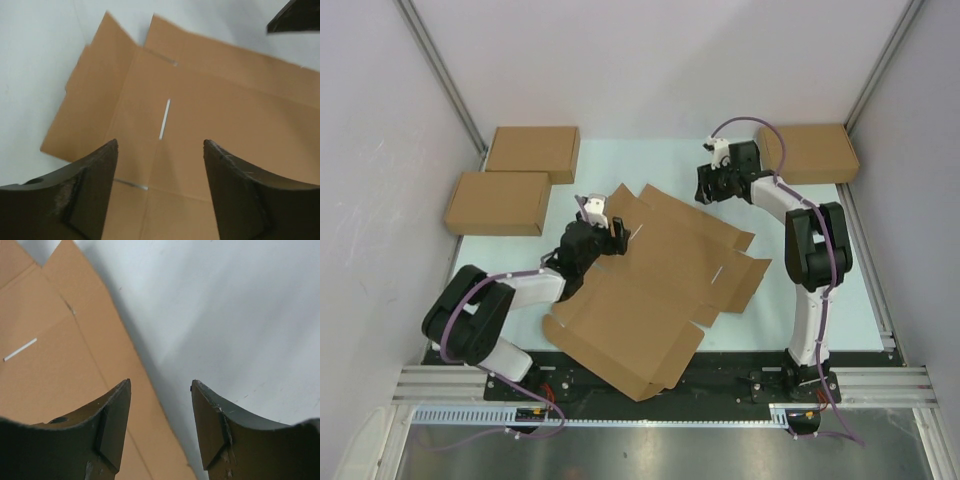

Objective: Fold the paper box

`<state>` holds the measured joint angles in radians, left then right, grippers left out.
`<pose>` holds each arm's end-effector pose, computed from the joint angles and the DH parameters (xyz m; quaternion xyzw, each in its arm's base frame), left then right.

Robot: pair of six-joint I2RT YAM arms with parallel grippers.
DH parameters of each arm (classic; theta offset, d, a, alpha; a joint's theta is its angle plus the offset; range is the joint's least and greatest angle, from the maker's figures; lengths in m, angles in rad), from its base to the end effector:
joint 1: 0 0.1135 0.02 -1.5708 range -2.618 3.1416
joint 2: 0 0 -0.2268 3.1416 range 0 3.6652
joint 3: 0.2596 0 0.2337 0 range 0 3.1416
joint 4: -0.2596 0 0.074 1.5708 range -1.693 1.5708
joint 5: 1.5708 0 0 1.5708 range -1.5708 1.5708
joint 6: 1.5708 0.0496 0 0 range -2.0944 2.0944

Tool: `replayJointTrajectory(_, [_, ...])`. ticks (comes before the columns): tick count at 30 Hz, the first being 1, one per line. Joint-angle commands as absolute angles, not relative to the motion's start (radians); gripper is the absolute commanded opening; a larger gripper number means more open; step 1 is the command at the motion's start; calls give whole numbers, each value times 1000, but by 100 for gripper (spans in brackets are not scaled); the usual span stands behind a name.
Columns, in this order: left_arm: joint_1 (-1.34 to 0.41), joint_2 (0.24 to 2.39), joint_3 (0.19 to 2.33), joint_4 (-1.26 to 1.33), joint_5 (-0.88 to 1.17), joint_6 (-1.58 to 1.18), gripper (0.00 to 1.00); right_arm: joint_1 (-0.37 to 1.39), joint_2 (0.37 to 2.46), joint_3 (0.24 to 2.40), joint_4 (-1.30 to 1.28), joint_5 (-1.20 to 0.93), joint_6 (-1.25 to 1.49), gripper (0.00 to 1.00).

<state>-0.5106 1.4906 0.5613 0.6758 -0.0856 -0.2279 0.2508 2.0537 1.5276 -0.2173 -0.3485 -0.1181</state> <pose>0.2678 -0.1451 0.1635 0.0854 0.7859 -0.1891 0.5825 0.4216 0.1255 0.1712 -0.2339 0.8737 0.1846 0.3845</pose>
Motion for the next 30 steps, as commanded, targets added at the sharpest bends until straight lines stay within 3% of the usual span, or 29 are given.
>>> replayJointTrajectory(1, [-523, 1539, 574, 615, -130, -322, 70, 242, 2098, 1604, -170, -417, -83, 57])
replayJointTrajectory(5, [-532, 1572, 572, 609, -138, -345, 62, 242, 2141, 1614, -176, -459, -77, 58])
replayJointTrajectory(30, [-555, 1657, 571, 589, -181, -393, 49, 259, 2232, 1623, -242, -575, -54, 60])
